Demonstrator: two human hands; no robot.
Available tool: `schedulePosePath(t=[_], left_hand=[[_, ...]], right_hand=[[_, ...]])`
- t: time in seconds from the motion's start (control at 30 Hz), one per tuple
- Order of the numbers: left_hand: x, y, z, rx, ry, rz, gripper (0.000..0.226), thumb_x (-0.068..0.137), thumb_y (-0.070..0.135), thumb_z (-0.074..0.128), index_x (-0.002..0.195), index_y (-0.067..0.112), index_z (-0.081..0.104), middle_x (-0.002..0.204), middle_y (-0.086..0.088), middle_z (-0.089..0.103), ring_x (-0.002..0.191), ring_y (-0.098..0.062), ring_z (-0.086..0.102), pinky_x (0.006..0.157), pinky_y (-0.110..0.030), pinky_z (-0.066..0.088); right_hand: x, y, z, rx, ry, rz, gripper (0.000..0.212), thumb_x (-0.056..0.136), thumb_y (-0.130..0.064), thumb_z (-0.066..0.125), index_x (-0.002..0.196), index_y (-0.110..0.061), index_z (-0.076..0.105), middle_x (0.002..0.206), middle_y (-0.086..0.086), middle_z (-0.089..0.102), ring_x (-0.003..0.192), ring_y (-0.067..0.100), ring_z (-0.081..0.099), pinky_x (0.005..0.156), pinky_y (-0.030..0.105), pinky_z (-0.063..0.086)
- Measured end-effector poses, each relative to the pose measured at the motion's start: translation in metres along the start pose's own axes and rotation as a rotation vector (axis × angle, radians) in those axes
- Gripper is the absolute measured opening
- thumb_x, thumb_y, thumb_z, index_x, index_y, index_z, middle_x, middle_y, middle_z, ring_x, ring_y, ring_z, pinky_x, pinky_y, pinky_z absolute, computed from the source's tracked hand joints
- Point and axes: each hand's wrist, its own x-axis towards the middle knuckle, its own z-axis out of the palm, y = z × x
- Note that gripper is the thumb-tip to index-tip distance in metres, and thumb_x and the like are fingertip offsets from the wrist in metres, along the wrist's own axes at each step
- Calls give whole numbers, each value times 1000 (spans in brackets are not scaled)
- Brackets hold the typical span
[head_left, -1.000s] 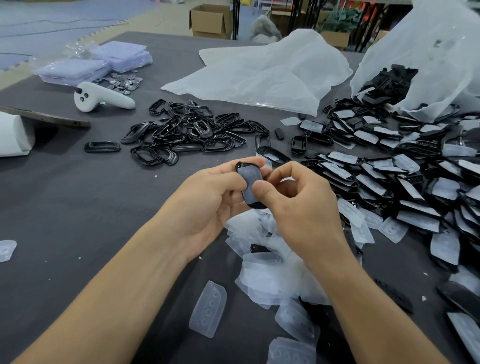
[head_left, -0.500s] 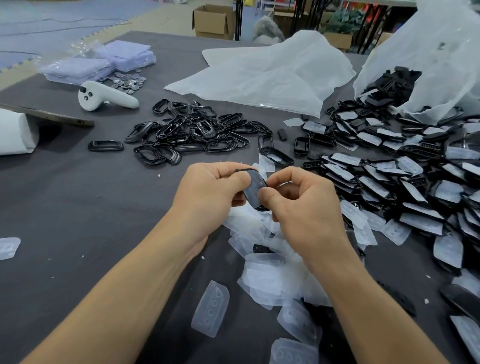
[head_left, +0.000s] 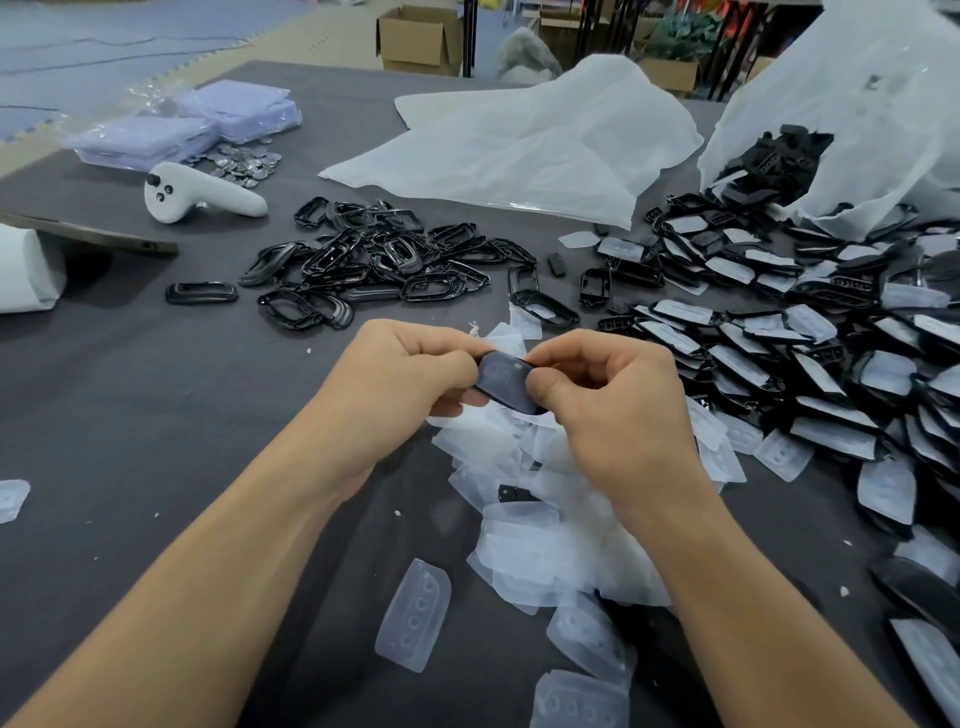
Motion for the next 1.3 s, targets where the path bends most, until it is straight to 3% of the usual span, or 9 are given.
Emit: schedulePosePath(t=[0.13, 0.33, 0.47, 0.7, 0.83, 1.03, 1.3], left_hand=[[-1, -1, 2, 70, 17, -4, 26, 87, 3, 66, 91, 21, 85, 75, -3, 78, 65, -6, 69, 58, -18, 53], [-1, 2, 3, -2, 35, -60, 30, 89, -3, 63, 87, 18, 85, 69, -8, 75, 53, -7, 60, 52, -15, 50], [-2, 4, 7, -74, 18, -72, 30, 88, -9, 61, 90, 11, 84, 73, -9, 76, 56, -7, 64, 55, -14, 51], [-2, 2, 4, -46, -59, -91, 24, 88, -2, 68, 100, 13, 81, 83, -5, 78, 72, -7, 72, 63, -15, 56], [-1, 1, 7, -2, -33, -76, 18, 89, -1, 68, 95, 9, 82, 80, -9, 77, 68, -10, 71, 64, -18, 59], [2, 0, 7, -83, -7, -102, 14, 87, -7, 72, 95, 2, 80, 76, -13, 76, 59, -12, 71, 55, -19, 56], [2, -2, 2, -172, -147, -161, 24, 95, -1, 66, 86, 12, 84, 93, -14, 81, 78, -17, 78, 62, -23, 61]], right_hand=[[0, 0, -2, -5, 1, -1, 24, 82, -8, 75, 79, -32, 79, 70, -7, 75, 65, 10, 68, 63, 29, 54], [-2, -3, 0, 73, -26, 17, 16, 85, -12, 75, 84, -27, 79, 70, -5, 74, 58, 11, 64, 58, 27, 51], [-4, -3, 1, 44, -47, -7, 18, 85, -7, 73, 89, -24, 76, 67, -1, 73, 53, 14, 64, 54, 30, 52], [-2, -2, 0, 57, -40, -14, 21, 88, -5, 70, 86, -25, 76, 66, -1, 73, 51, 13, 63, 52, 26, 49], [-3, -3, 0, 55, -58, -28, 23, 89, -3, 69, 83, -24, 77, 63, -2, 71, 50, 12, 62, 50, 22, 48], [-2, -4, -1, 105, -73, -12, 28, 96, -1, 62, 82, -20, 77, 63, -1, 69, 51, 15, 60, 49, 26, 47], [-2, -1, -2, -17, -31, -80, 27, 97, -7, 62, 86, -27, 76, 68, -5, 72, 55, 14, 64, 55, 28, 50]])
